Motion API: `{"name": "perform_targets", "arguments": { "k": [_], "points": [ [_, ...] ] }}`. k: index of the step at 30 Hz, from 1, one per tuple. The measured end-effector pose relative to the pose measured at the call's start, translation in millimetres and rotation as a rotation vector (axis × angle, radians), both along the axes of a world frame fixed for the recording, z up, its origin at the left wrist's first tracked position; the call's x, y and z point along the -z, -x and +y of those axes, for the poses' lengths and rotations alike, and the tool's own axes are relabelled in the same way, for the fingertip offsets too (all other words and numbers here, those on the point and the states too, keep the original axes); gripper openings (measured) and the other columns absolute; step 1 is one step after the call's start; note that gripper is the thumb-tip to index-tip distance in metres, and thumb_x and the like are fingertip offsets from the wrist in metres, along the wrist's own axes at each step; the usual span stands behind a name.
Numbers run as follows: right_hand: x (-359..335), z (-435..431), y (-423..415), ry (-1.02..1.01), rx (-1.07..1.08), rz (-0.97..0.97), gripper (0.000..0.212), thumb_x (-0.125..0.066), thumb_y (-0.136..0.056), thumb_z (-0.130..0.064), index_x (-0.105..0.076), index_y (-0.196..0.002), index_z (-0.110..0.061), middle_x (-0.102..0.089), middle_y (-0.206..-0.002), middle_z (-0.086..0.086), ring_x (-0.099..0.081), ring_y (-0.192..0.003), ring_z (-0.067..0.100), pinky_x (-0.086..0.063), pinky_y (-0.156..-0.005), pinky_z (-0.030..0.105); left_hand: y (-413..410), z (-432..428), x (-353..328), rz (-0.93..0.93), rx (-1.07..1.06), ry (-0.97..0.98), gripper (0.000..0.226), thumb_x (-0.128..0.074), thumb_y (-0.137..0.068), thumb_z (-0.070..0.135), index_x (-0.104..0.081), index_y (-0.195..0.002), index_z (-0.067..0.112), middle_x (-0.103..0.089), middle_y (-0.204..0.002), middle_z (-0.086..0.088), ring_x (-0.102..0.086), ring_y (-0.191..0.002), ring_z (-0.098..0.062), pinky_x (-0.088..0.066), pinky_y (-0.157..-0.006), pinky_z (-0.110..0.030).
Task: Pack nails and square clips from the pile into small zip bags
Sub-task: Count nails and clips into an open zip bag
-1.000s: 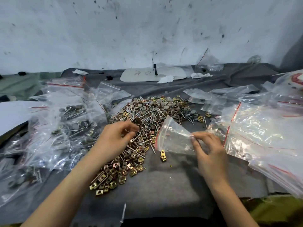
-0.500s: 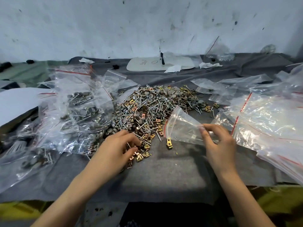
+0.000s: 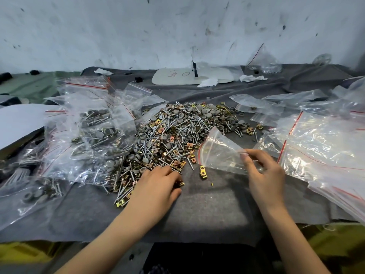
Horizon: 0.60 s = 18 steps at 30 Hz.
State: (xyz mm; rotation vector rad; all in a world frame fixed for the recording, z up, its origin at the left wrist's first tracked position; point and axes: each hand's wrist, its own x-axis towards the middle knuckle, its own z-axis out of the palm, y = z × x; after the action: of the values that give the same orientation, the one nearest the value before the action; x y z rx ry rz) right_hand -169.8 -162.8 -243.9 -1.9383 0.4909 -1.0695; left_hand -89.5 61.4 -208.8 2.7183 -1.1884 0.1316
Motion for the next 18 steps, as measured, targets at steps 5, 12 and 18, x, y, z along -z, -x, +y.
{"name": "perform_targets", "arguments": {
  "k": [5, 12, 18],
  "points": [
    [-2.2, 1.4, 1.3, -0.025, 0.0, -0.017, 0.01, -0.066, -0.088, -0.016, -0.07, -0.09, -0.025, -0.069, -0.089, -0.006, -0.063, -0.084, 0.014, -0.046, -0.073, 0.025, 4.1, -5.2, 3.6, 0.012, 0.034, 0.075, 0.016, -0.049, -0.095, 0.033, -0.055, -0.108, 0.028, -0.05, -0.113, 0.009, -0.045, -0.111, -0.014, -0.035, -0.093, -0.032],
    [-3.3, 4.5, 1.4, -0.027, 0.012, -0.04, 0.023, -0.061, -0.089, -0.001, -0.052, -0.091, -0.022, -0.063, -0.084, -0.013, -0.064, -0.082, 0.007, -0.051, -0.074, 0.026, 0.7, -13.2, 5.0, 0.094, 0.113, 0.171, 0.021, -0.06, -0.09, 0.03, -0.057, -0.11, 0.026, -0.055, -0.107, 0.011, -0.05, -0.104, -0.007, -0.038, -0.095, -0.026],
    [-4.3, 4.1, 5.7, 0.197, -0.098, 0.006, 0.039, -0.052, -0.075, 0.025, -0.062, -0.063, -0.01, -0.062, -0.089, 0.003, -0.055, -0.081, 0.0, -0.038, -0.069, 0.005, 10.3, -31.1, 3.7, 0.285, 0.165, 0.402, 0.018, -0.071, -0.082, 0.015, -0.074, -0.1, 0.016, -0.061, -0.094, 0.001, -0.06, -0.083, -0.009, -0.046, -0.081, -0.018]
  ]
}}
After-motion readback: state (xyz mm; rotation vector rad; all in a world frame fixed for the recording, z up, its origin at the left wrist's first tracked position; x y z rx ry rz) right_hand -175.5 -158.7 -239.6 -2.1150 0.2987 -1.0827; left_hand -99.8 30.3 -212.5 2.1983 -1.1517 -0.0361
